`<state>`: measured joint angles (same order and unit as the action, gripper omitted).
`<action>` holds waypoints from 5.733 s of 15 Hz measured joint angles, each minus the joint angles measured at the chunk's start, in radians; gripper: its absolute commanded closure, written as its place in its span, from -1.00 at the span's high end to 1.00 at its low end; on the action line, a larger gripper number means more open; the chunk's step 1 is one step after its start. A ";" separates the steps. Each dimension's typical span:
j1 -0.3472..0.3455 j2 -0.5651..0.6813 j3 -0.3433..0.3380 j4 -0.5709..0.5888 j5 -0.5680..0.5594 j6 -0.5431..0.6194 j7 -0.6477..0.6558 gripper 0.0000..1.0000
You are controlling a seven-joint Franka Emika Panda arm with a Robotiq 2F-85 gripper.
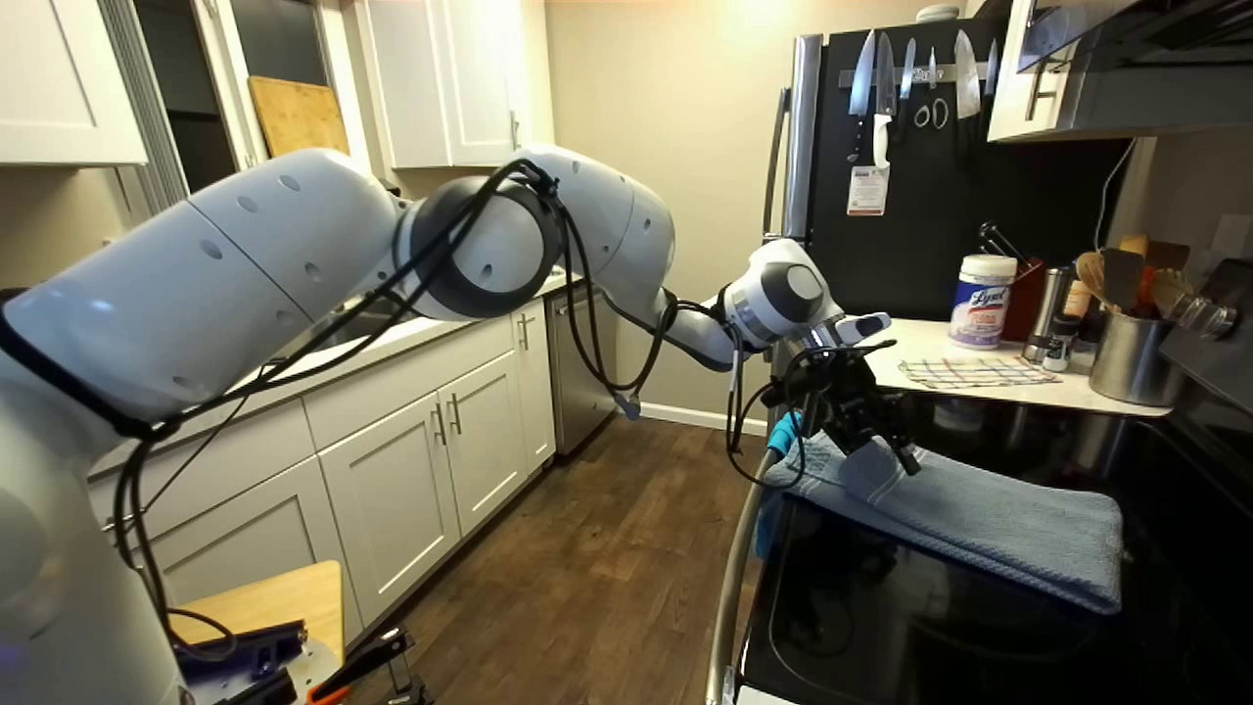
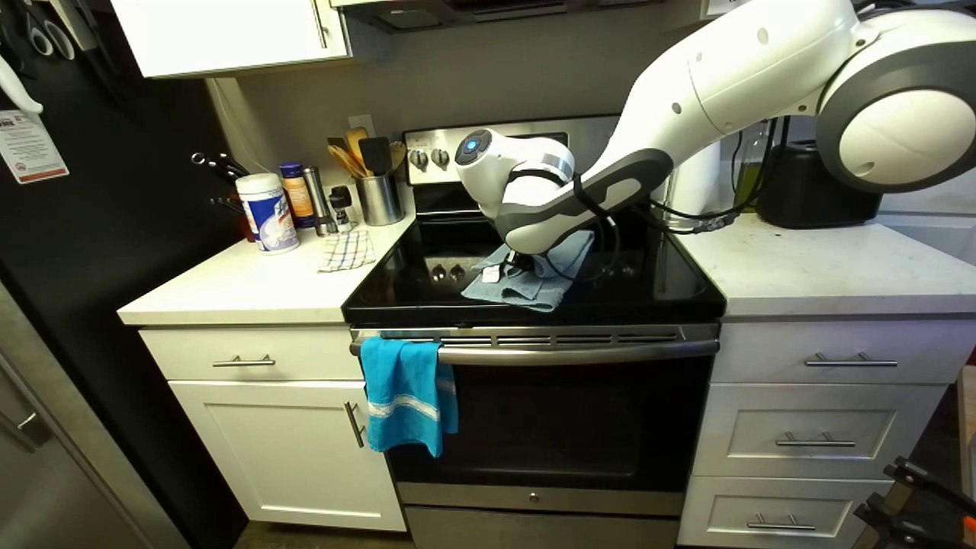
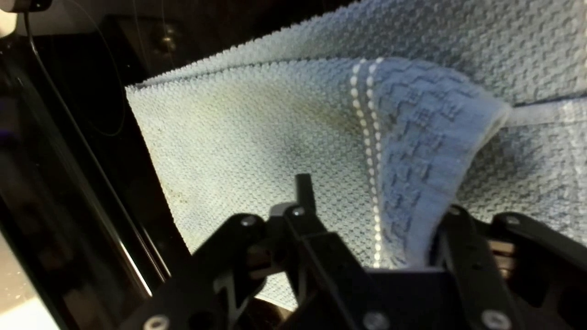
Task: Lift the blue towel on the stove and put it on the oven door towel holder
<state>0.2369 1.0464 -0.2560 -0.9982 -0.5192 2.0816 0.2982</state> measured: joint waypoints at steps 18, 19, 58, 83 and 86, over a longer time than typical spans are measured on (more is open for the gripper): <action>-0.015 -0.226 0.020 -0.021 0.008 0.007 0.000 -0.97; -0.018 -0.245 0.024 -0.028 0.008 0.007 0.000 -0.97; -0.029 -0.877 0.144 -0.097 0.186 -0.328 -0.338 -0.97; -0.005 -1.048 0.130 -0.398 0.142 -0.211 -0.534 -0.97; -0.005 -1.047 0.126 -0.433 0.143 -0.183 -0.549 -0.97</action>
<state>0.2320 -0.0006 -0.1295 -1.4310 -0.3767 1.8984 -0.2513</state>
